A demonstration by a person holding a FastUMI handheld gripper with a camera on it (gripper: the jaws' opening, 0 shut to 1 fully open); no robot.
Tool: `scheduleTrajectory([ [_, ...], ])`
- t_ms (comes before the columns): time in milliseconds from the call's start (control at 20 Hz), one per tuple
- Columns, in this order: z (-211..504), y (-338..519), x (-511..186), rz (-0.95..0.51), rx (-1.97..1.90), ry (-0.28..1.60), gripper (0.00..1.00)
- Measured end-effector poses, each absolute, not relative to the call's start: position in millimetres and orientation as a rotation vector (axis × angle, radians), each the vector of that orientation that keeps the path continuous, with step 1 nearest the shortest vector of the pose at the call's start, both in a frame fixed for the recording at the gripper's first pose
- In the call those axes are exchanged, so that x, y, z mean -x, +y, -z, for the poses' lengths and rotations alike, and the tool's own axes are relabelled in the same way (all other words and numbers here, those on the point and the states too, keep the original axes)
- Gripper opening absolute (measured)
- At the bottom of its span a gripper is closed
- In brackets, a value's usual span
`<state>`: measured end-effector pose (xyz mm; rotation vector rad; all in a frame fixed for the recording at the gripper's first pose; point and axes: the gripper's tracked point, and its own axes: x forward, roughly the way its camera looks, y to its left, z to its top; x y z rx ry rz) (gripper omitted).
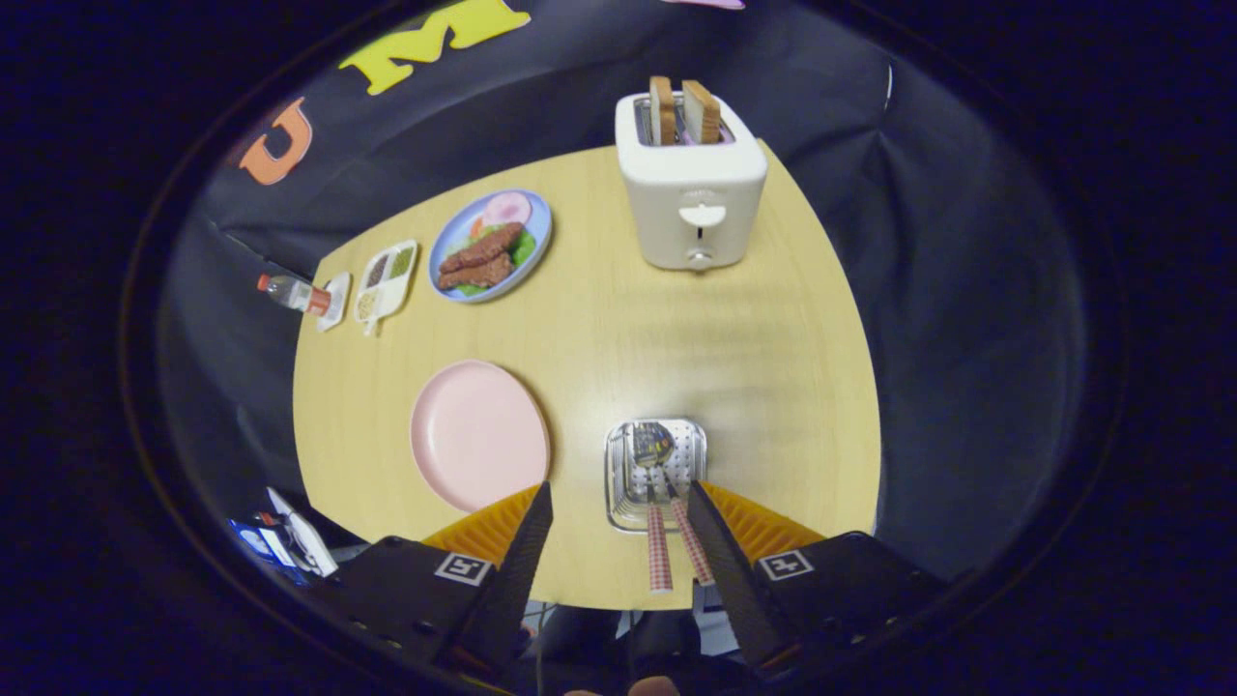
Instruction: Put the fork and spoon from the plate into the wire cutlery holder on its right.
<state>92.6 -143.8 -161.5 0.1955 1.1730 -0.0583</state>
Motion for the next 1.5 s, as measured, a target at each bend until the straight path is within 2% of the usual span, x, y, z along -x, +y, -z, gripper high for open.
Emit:
scheduleTrajectory([
  [200,135.5,-126.0,-113.8,0.008,-0.181,0.983,0.92],
  [450,96.4,-106.4,-123.1,-0.028,-0.169,0.757,0.92],
  [700,38.5,-89.5,-106.7,-0.067,-0.134,0.517,0.91],
  [1100,-58.7,-83.3,-61.5,-0.044,-0.061,0.118,0.91],
  [1500,-99.0,-72.7,-12.2,0.011,-0.098,-0.044,0.92],
])
